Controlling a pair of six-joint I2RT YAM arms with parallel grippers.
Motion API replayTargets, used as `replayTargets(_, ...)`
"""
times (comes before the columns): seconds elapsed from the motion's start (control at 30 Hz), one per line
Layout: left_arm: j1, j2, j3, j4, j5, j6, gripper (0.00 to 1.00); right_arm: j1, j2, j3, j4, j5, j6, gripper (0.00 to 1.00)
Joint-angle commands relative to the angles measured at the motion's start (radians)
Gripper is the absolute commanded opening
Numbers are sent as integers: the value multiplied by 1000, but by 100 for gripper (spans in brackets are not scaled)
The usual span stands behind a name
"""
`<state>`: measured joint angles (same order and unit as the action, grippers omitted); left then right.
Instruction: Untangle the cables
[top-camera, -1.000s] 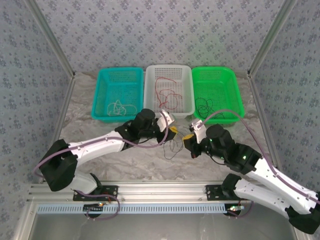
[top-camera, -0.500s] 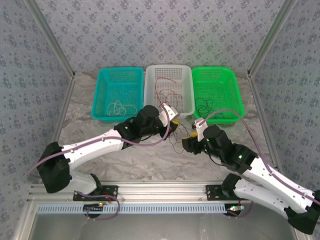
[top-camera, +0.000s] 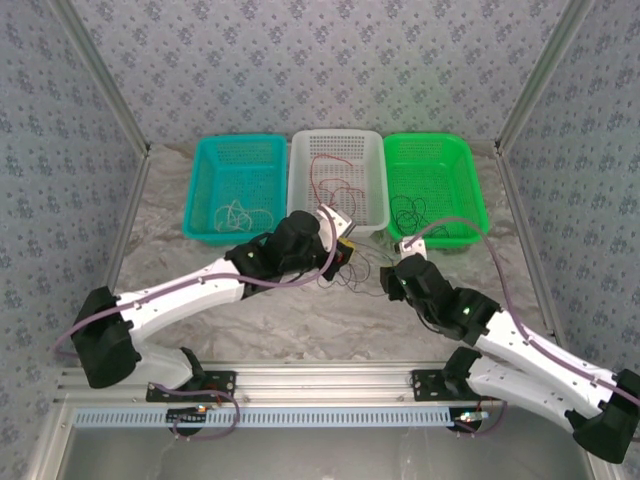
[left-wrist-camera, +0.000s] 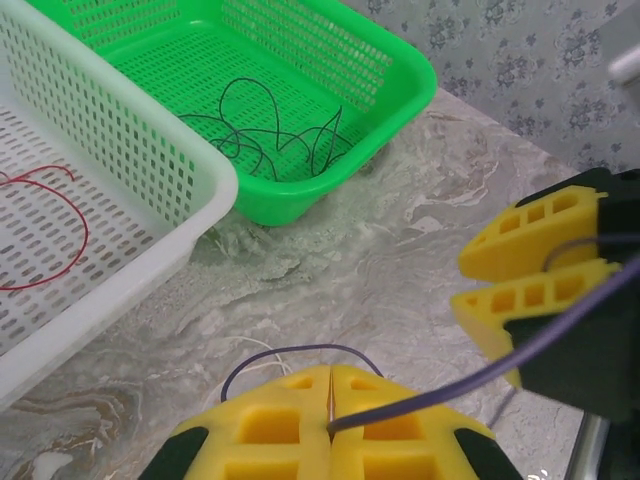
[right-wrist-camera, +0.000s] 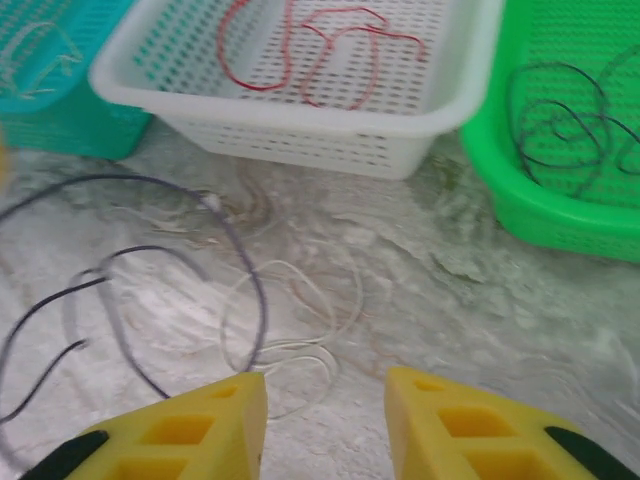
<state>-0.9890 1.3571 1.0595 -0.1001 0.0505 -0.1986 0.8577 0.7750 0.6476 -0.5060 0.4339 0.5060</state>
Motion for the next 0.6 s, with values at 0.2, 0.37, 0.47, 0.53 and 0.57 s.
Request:
replayTargets(0.2,-5,-205,-16,-62,-127,27,0,-42,-31,-34,-262,143,107,28)
replayTargets(0.37,-4,-287,-43,-77,-141,30,0,-80,-47,-47,-286,146,114,24)
replayTargets(0.47,-4,-330,-57,-108,-185,38,0,-105,-63,-44,-294,138,107,24)
replayTargets(0.53,-2,-362,-67,-132,-214,48,0,-118,-73,-43,-293,122,97,23)
replayTargets(0.57,-2,-379,-72,-137,-219,50,0,-121,-75,-43,-294,115,94,23)
